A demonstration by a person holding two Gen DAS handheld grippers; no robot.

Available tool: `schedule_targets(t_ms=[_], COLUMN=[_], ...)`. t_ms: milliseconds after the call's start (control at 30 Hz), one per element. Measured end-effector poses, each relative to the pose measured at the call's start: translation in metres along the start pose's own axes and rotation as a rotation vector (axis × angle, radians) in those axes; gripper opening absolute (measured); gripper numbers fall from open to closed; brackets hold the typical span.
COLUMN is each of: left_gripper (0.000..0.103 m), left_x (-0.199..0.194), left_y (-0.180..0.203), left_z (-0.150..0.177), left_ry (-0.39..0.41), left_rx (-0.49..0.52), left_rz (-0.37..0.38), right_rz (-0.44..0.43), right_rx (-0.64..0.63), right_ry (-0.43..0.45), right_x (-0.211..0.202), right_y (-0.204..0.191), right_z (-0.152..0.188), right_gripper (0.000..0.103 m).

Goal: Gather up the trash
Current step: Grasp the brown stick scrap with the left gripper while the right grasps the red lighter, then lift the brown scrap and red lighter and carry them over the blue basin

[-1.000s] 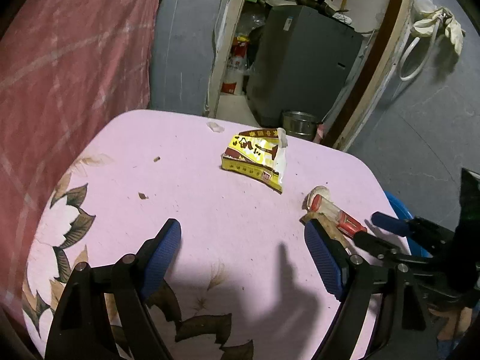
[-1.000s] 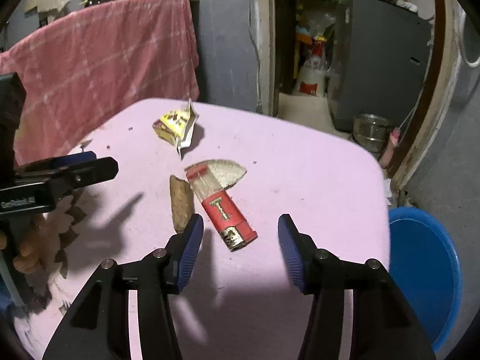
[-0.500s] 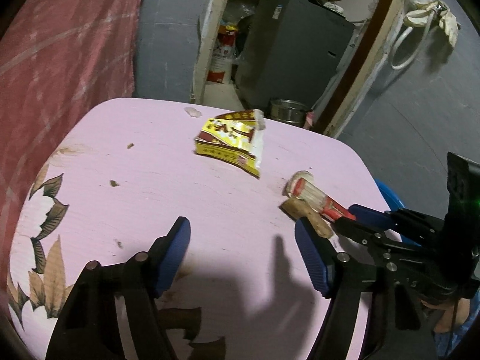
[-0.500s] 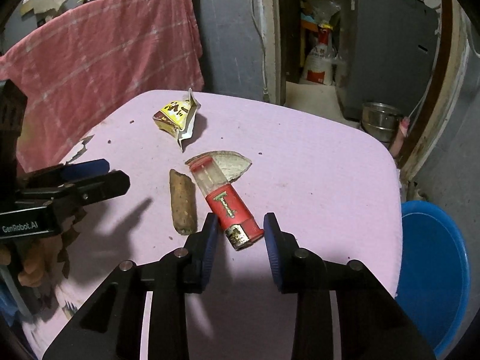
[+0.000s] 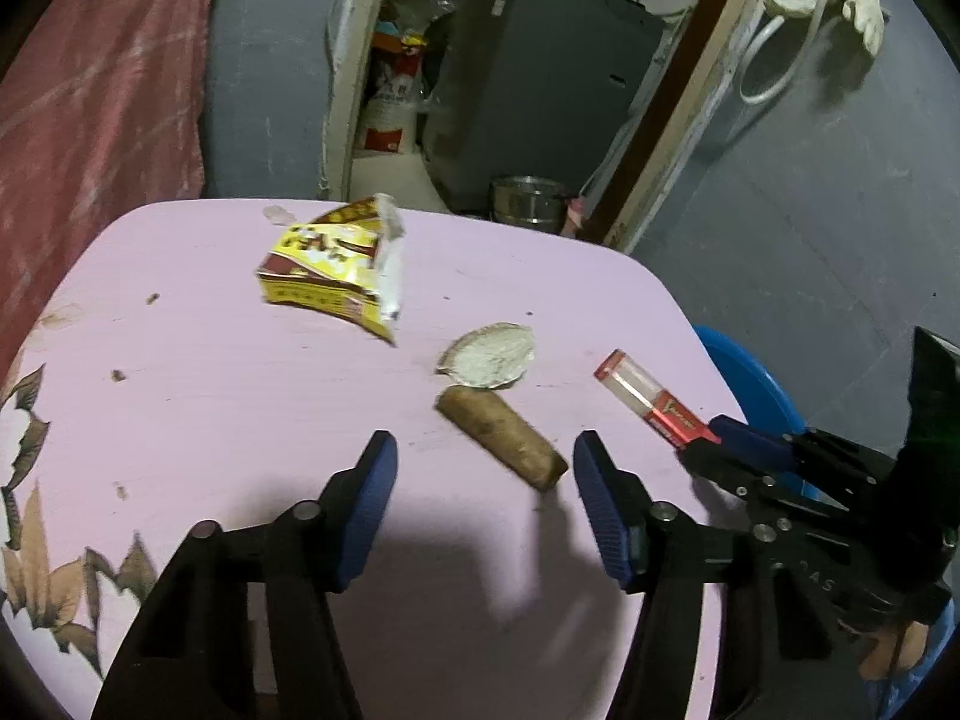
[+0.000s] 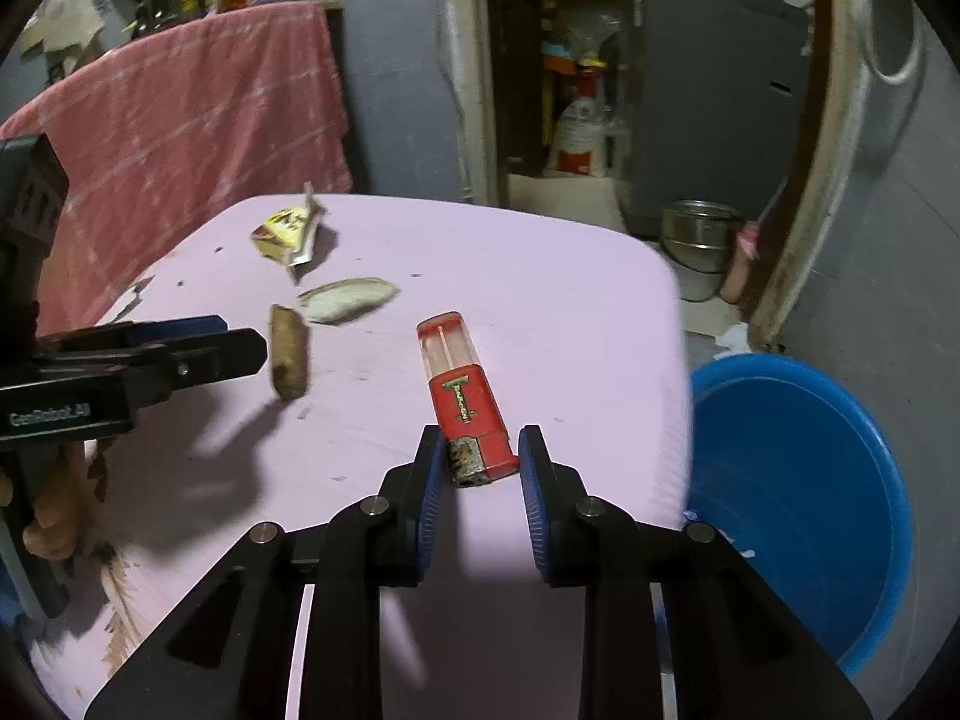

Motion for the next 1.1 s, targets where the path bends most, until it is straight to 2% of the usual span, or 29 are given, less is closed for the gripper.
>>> schedule_targets(t_ms=[167, 300, 467, 533, 667, 767, 867, 933, 1000, 1100], left_gripper=[0.043, 0.031, 0.027, 0.020, 0.017, 0.015, 0.014, 0.014, 0.014, 0.014], left_x=[0.013, 0.016, 0.016, 0.015, 0.013, 0.012, 0.010, 0.009, 0.008, 0.007], left_y=[0.008, 0.008, 0.005, 0.004, 0.002, 0.001, 0.001, 0.001, 0.002, 0.004], left_z=[-0.007, -0.010, -0.011, -0.010, -0.011, -0.010, -0.008, -0.005, -0.003, 0.000], left_ry=[-0.040, -0.053, -0.064, -0.072, -0.080, -0.083, -0.085, -0.084, -0.083, -0.079], left_rx=[-0.016, -0.024, -0.030, -0.025, -0.013, -0.006, 0.002, 0.006, 0.010, 0.015], left_rz=[-0.018, -0.046, -0.034, -0.006, -0.003, 0.000, 0.001, 0.002, 0.003, 0.001], right_rz=[-0.010, -0.015, -0.023, -0.028, -0.037, -0.045, -0.035, -0.032, -0.008, 0.006], right_rx=[0.032, 0.034, 0.018, 0.009, 0.001, -0.004, -0.021, -0.023, -0.032, -0.048], right_ry=[0.008, 0.010, 0.006, 0.001, -0.012, -0.018, -0.021, -0.021, -0.020, -0.016], right_x=[-0.002, -0.002, 0.001, 0.003, 0.004, 0.008, 0.011, 0.012, 0.013, 0.012], right_y=[0.010, 0.010, 0.004, 0.001, 0.002, -0.003, -0.006, -0.006, -0.006, -0.007], right_z=[0.002, 0.001, 0.000, -0.002, -0.005, -0.010, -0.015, -0.016, -0.016, -0.013], right_gripper=[0.023, 0.023, 0.023, 0.024, 0.025, 0.034, 0.035, 0.034, 0.023, 0.022])
Point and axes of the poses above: each gripper's, at about its wrist camera, not at the fingertips, and x roughly the way its jaws point, y to its right, z to its underside, the point moved 8 cm from there along x, roughly the way its jaws point, and after that the axes turned 15 degrees about -y, right-handed, at the moved point
